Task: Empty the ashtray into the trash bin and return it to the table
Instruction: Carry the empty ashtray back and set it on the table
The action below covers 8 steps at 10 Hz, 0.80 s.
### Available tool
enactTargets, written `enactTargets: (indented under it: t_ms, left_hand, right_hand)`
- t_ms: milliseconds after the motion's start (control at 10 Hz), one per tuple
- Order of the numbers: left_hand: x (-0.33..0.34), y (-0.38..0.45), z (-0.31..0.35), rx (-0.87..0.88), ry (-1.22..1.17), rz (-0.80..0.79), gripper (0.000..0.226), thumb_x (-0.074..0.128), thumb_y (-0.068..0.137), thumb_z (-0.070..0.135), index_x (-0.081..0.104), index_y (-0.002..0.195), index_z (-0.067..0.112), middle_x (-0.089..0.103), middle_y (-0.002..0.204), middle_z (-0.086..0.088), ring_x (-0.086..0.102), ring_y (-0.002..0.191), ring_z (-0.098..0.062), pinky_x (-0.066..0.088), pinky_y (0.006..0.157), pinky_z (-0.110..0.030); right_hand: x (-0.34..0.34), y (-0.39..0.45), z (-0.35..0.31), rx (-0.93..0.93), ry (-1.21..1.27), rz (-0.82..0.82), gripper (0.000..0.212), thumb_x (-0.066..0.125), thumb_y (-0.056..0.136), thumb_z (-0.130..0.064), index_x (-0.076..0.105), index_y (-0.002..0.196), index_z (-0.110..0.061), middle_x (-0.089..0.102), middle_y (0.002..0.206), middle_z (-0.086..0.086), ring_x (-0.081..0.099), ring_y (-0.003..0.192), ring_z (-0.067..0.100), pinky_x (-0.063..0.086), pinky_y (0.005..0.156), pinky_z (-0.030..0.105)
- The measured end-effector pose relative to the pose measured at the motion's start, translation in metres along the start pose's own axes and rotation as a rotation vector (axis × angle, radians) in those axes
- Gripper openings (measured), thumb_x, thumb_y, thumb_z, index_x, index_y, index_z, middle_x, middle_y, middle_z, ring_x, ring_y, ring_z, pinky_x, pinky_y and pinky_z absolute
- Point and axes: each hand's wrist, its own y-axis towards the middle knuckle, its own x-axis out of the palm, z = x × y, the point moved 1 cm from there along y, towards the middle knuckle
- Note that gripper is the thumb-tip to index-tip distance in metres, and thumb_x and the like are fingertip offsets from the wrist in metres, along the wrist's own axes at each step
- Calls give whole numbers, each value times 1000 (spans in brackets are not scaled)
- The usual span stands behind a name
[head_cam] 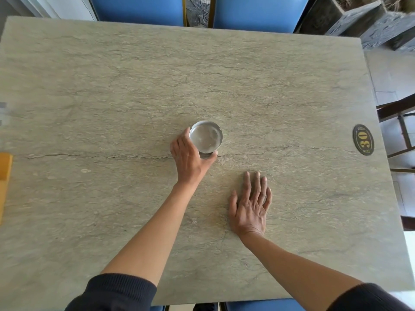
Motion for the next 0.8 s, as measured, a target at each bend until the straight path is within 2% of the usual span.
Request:
enactTargets:
  t_ms: [500,800]
  left_hand:
    - [3,8,4,-14,-8,1,100,75,57,61,46,136,7,57,126,-7,51,120,-27,38,104,-44]
    - [5,7,5,-21,-86,45,98,77,58,59,48,133,3,57,124,-7,52,118,-25,35,109,-41]
  right_hand:
    - [1,1,1,2,-17,-13,71,30,105,-46,6,167,-23,3,177,8,-9,163,26,-3,130,50]
    - [-1,0,-1,-17,8,30,70,33,105,-45,8,167,-22,3,177,8,-8,163,26,-2,131,50]
